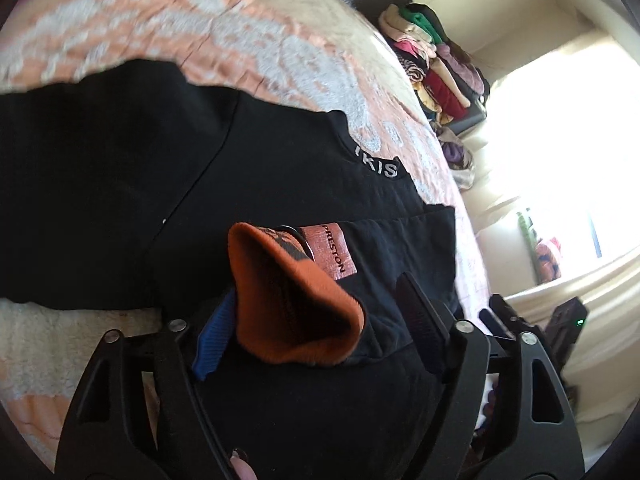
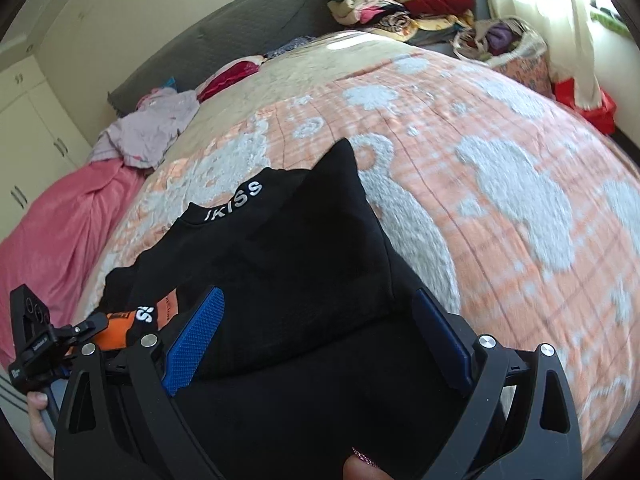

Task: Fold small clothes
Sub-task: 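Fold the held sleeve across the shirt body and open the left gripper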

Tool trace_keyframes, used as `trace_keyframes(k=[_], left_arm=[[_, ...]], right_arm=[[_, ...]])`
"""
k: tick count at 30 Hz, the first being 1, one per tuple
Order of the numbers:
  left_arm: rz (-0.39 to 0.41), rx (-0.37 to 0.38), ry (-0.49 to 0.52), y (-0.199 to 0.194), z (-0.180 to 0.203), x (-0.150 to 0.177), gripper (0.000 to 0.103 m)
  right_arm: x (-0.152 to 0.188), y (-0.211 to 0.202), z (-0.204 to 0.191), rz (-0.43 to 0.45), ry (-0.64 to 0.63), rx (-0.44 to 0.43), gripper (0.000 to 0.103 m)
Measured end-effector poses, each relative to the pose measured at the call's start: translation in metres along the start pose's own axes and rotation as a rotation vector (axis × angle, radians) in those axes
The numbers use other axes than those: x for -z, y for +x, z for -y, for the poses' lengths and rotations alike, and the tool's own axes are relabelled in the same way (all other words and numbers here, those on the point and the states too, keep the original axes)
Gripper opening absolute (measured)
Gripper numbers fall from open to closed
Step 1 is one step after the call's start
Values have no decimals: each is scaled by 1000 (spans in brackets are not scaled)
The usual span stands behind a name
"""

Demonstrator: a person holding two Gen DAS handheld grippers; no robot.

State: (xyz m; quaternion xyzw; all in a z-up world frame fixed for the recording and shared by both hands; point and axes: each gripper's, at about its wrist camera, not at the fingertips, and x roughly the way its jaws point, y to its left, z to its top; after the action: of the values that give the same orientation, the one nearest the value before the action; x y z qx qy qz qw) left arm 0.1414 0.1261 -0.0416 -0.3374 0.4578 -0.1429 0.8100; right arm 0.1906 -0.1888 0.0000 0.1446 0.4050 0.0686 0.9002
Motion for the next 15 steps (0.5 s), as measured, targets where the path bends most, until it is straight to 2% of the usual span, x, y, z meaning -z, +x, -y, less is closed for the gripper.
trace_keyframes(k=[3, 4, 5, 6, 8, 12, 15], left_arm=[[-21, -13, -34, 5, -6, -5, 68], [-30, -31, -29, 9, -6, -6, 57], [-41, -50, -17, 12, -5, -7, 41], [-50, -60, -10, 16, -4, -8, 32], [-57, -91, -12, 18, -4, -11, 4], [-35, -85, 35, 12, 6, -18, 1], [-13, -93, 113, 6, 24, -26, 1]], right_arm=[[-15, 12, 1, -11, -34, 44, 94], [-21, 18, 2, -16, -41, 53, 94], [-27, 23, 5, -19, -43, 67, 94], [-33, 30, 8, -26, -43, 81, 94], [-44, 45, 16, -51, -35, 106, 94], [-63, 76, 29, -115, 3, 73, 93], [-69, 94, 32, -155, 5, 46, 85]])
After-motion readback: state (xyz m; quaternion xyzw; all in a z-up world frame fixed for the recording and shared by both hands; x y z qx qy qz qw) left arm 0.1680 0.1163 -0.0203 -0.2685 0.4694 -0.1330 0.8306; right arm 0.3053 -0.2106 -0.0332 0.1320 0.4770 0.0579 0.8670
